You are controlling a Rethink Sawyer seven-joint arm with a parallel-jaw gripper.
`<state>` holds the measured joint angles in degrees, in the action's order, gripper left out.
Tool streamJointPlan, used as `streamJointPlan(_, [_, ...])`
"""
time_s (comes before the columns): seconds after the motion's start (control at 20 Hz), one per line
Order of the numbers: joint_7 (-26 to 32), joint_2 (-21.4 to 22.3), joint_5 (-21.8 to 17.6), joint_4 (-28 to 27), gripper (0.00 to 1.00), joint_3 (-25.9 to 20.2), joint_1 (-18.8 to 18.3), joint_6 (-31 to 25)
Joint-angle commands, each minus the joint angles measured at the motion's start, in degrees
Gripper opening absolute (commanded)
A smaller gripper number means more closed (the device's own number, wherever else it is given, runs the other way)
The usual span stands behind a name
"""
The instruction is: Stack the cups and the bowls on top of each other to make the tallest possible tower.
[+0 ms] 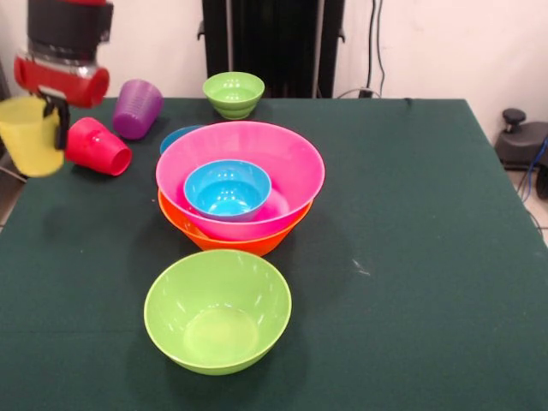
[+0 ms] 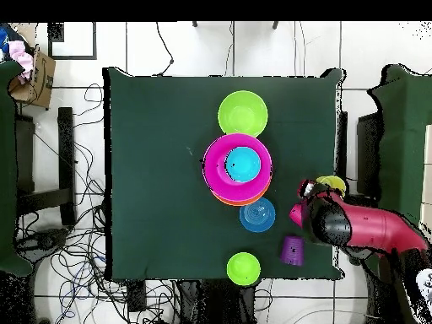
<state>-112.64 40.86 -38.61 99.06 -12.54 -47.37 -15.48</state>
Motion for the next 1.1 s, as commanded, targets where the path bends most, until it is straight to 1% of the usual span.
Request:
streamJointPlan(0.05, [7.9,8.18,5.81,0.27,0.0,-7.31,3.55,-15.4])
streamJointPlan(0.25, [4.38,7.93,7.14,-1.04,0.0,-6.77,6.22,-16.57])
streamJointPlan(0.45, [1.81,7.49,9.0,-2.87,0.0,-5.56,8.64,-19.5])
streamJointPlan(0.65, [-2.73,5.25,9.08,-4.33,0.0,-3.36,12.22,-17.2])
streamJointPlan(0.75, [-6.1,3.69,8.83,-4.96,0.0,-1.54,14.83,-15.14])
streamJointPlan(0.8, [-8.29,2.76,8.54,-5.69,0.0,-0.22,16.72,-14.23])
streamJointPlan(0.85, [-9.26,2.5,8.59,-6.01,0.0,0.55,17.71,-14.01])
streamJointPlan(0.95, [-11.77,1.65,8.92,-7.17,0.0,2.42,20.59,-14.08])
streamJointPlan(1.1, [-15.16,-0.36,10.81,-9.75,0.0,4.95,24.5,-15.47])
